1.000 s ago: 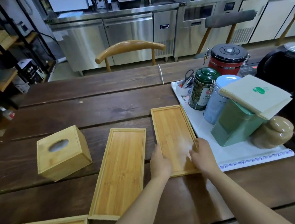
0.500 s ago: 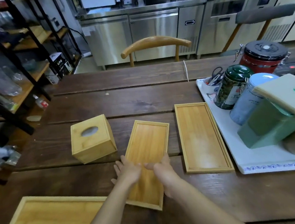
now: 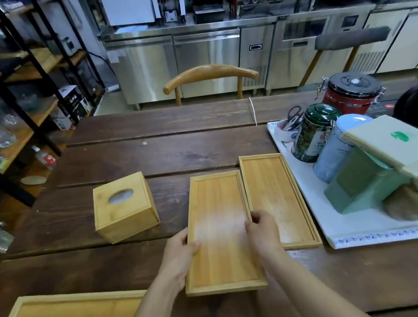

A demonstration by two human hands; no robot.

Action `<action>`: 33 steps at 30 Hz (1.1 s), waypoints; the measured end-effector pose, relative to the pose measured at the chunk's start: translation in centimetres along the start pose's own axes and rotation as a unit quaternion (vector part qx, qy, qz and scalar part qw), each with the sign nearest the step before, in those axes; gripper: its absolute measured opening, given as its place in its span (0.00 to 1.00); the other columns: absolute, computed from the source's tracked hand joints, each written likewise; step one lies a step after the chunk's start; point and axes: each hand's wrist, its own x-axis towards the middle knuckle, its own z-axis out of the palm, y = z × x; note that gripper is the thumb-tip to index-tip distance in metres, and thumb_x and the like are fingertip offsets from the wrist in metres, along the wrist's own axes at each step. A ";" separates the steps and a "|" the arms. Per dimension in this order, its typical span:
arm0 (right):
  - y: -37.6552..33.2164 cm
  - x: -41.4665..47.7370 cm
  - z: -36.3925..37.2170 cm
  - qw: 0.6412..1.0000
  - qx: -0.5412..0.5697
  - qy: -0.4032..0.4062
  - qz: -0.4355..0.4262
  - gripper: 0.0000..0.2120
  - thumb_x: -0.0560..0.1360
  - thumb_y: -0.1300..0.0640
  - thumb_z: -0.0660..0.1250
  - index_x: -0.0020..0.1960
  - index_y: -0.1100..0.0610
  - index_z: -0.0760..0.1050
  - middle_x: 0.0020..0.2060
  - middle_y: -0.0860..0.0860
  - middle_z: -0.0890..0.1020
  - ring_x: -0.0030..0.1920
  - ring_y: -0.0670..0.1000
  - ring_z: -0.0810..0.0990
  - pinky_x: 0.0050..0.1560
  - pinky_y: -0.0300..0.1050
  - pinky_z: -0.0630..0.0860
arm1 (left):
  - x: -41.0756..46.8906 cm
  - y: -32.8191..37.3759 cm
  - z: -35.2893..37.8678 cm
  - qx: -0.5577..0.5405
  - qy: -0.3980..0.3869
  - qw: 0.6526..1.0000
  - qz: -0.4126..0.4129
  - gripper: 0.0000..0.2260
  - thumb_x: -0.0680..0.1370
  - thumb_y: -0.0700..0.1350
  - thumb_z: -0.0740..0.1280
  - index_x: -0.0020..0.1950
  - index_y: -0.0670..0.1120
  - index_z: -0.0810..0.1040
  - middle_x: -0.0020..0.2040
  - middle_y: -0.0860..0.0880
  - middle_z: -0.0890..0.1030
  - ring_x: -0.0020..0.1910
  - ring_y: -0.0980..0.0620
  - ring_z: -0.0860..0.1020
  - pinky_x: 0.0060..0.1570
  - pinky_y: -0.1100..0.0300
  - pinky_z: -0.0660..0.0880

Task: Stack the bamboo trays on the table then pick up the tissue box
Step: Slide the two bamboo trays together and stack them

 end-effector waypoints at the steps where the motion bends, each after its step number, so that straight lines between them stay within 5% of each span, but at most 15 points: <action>1: -0.4 0.5 -0.8 1.000 -0.012 0.007 -0.025 0.14 0.76 0.63 0.60 0.60 0.62 0.73 0.55 0.59 0.80 0.54 0.55 0.77 0.52 0.44 0.71 | -0.1 0.0 0.7 -0.018 -0.011 0.999 0.028 0.14 0.79 0.38 0.62 0.62 0.51 0.77 0.55 0.47 0.83 0.55 0.46 0.80 0.57 0.44 0.77; 4: -1.5 2.0 -3.6 0.995 -0.041 0.033 -0.083 0.17 0.77 0.63 0.59 0.65 0.63 0.69 0.59 0.58 0.77 0.60 0.56 0.74 0.57 0.46 0.69 | 0.1 0.9 3.7 -0.046 -0.039 0.994 0.090 0.15 0.80 0.43 0.62 0.60 0.62 0.74 0.57 0.55 0.81 0.56 0.54 0.79 0.54 0.53 0.79; 6: -1.8 3.4 -5.3 0.988 -0.083 0.069 -0.108 0.15 0.77 0.64 0.58 0.63 0.65 0.71 0.58 0.59 0.78 0.59 0.58 0.74 0.58 0.47 0.69 | 0.8 1.4 6.2 -0.052 -0.062 0.992 0.096 0.17 0.81 0.44 0.60 0.68 0.59 0.70 0.62 0.54 0.79 0.61 0.53 0.77 0.60 0.48 0.76; 10: -1.4 6.3 -8.5 0.978 -0.137 0.115 -0.105 0.09 0.75 0.67 0.58 0.46 0.70 0.75 0.42 0.64 0.79 0.44 0.63 0.76 0.41 0.48 0.69 | 2.5 2.4 11.1 -0.030 -0.091 0.990 0.102 0.21 0.82 0.41 0.56 0.74 0.55 0.62 0.66 0.52 0.74 0.63 0.52 0.73 0.67 0.48 0.69; 14: -0.1 8.5 -10.2 0.977 -0.149 0.130 -0.074 0.09 0.75 0.67 0.57 0.45 0.70 0.75 0.40 0.62 0.79 0.43 0.62 0.76 0.39 0.51 0.71 | 3.9 2.8 14.5 0.019 -0.088 0.992 0.084 0.21 0.82 0.39 0.53 0.74 0.54 0.61 0.70 0.50 0.71 0.66 0.51 0.70 0.68 0.50 0.67; 17: 0.8 9.9 -10.7 0.978 -0.151 0.128 -0.071 0.10 0.75 0.68 0.56 0.42 0.67 0.76 0.37 0.59 0.78 0.40 0.59 0.75 0.33 0.46 0.65 | 5.1 2.7 15.9 0.049 -0.071 0.994 0.065 0.25 0.82 0.38 0.53 0.77 0.54 0.54 0.78 0.48 0.59 0.76 0.47 0.56 0.74 0.45 0.58; 23: 1.7 11.8 -10.3 0.976 -0.177 0.111 -0.061 0.10 0.75 0.67 0.57 0.41 0.69 0.75 0.39 0.65 0.80 0.38 0.60 0.75 0.35 0.47 0.65 | 5.8 2.5 16.5 0.055 -0.032 0.995 0.083 0.25 0.81 0.37 0.54 0.75 0.57 0.57 0.71 0.50 0.70 0.67 0.50 0.70 0.67 0.52 0.68; 29: 2.8 11.8 -10.0 0.966 -0.213 0.121 -0.084 0.09 0.74 0.67 0.57 0.38 0.69 0.73 0.41 0.66 0.78 0.39 0.61 0.73 0.35 0.47 0.64 | 5.9 2.0 16.4 0.046 -0.023 0.995 0.083 0.25 0.81 0.36 0.55 0.75 0.56 0.60 0.71 0.50 0.71 0.68 0.49 0.70 0.68 0.46 0.68; 33: 2.1 11.4 -10.0 0.938 -0.307 0.121 -0.103 0.11 0.74 0.63 0.60 0.52 0.67 0.75 0.52 0.65 0.77 0.52 0.64 0.74 0.52 0.55 0.71 | 5.1 2.4 15.6 0.064 -0.033 0.994 0.081 0.23 0.80 0.40 0.58 0.74 0.54 0.62 0.71 0.51 0.71 0.69 0.50 0.69 0.69 0.48 0.67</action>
